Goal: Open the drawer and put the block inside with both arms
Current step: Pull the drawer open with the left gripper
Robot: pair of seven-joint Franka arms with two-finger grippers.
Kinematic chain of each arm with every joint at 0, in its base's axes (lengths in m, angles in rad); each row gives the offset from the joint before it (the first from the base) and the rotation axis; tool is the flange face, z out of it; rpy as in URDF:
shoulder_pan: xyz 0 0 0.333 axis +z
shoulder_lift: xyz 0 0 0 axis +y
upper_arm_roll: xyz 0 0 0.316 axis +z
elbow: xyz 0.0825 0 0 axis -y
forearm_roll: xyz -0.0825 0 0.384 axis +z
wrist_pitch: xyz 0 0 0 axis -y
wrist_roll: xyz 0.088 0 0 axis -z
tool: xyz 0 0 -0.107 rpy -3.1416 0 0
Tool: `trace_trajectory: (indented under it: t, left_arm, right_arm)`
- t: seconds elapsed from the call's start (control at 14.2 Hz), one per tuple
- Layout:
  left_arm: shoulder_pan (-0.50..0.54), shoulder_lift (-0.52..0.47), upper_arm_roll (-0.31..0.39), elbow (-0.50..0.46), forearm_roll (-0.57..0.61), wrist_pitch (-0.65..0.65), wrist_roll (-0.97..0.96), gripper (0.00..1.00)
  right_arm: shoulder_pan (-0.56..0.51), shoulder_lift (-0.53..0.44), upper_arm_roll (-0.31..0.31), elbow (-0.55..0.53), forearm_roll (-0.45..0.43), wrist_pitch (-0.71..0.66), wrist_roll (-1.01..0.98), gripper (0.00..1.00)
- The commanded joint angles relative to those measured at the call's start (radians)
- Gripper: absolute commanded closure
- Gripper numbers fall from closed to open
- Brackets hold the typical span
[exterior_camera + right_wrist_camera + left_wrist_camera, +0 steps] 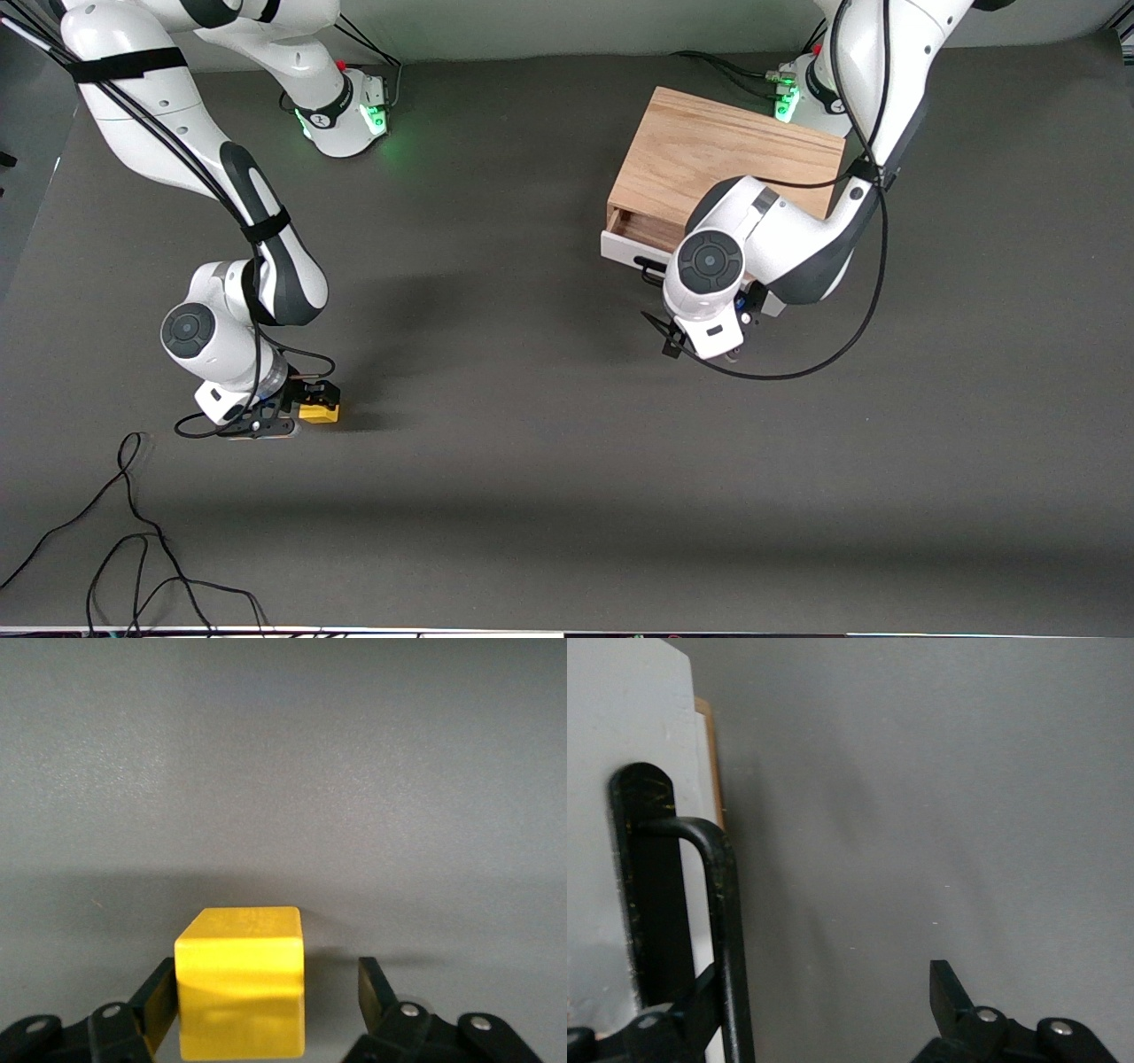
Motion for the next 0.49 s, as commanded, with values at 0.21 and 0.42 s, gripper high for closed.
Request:
trace_trajectory:
  t: [0.21,0.42]
  left_arm:
    - [-0.013,0.120,-0.002,0.210,0.069,0.000,-0.024,0.00]
    - [-0.013,0.146,-0.002,0.261,0.093,0.051,-0.024,0.00]
  right_arm:
    - [-0.001,0.011,0.001,0.005,0.005,0.019,-0.018,0.51]
    - [-0.003,0.011,0.001,0.006,0.005,0.014,-0.021,0.70]
